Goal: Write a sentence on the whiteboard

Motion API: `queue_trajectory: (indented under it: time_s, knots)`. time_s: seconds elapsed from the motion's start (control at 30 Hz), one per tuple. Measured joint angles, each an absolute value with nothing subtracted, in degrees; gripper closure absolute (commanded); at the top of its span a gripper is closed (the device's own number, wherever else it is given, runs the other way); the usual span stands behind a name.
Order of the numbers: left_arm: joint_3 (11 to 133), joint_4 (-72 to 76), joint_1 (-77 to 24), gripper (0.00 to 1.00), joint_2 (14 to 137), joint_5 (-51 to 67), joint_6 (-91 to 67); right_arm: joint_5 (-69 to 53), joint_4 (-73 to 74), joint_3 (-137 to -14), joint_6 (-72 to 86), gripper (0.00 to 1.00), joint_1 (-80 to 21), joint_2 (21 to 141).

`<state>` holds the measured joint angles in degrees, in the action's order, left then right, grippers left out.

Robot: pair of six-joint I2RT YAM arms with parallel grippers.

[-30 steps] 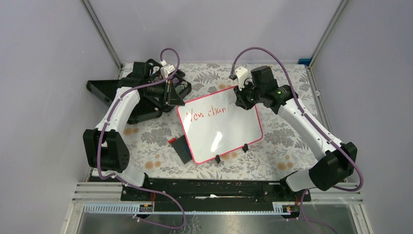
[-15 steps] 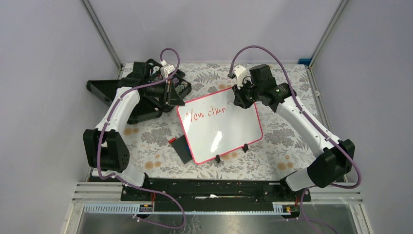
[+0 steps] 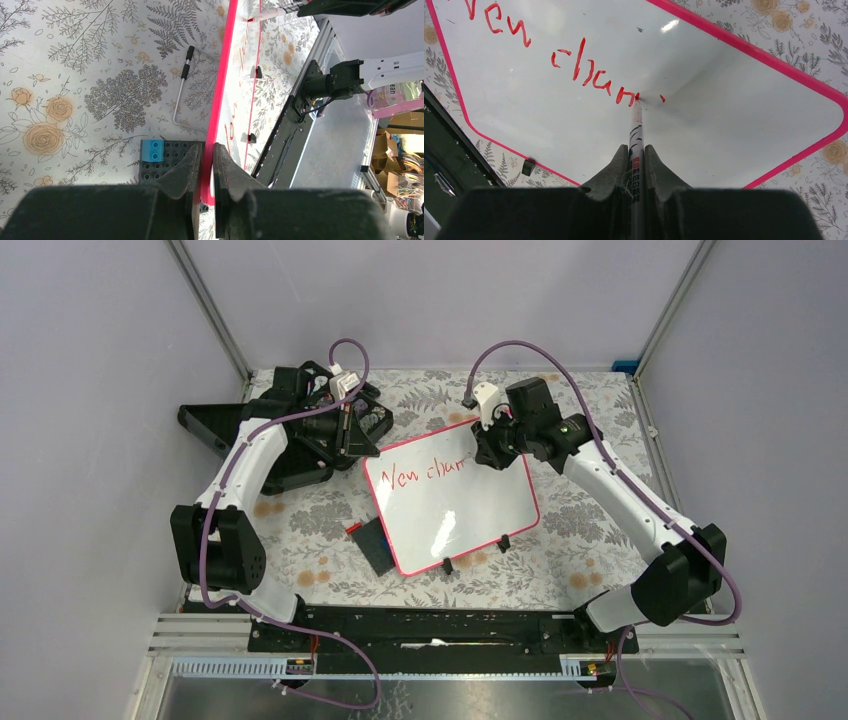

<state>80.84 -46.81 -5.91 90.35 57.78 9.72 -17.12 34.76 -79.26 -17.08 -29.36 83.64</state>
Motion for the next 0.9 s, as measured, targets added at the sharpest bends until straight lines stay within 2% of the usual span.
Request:
queue_trajectory:
  time_s: [0.9]
  knots:
    - [80.84,-46.81,-6.09,1.00,90.37,57.34,9.69,-14.83,34.79,-77.43,-17.63,1.00,-28.42,82.43]
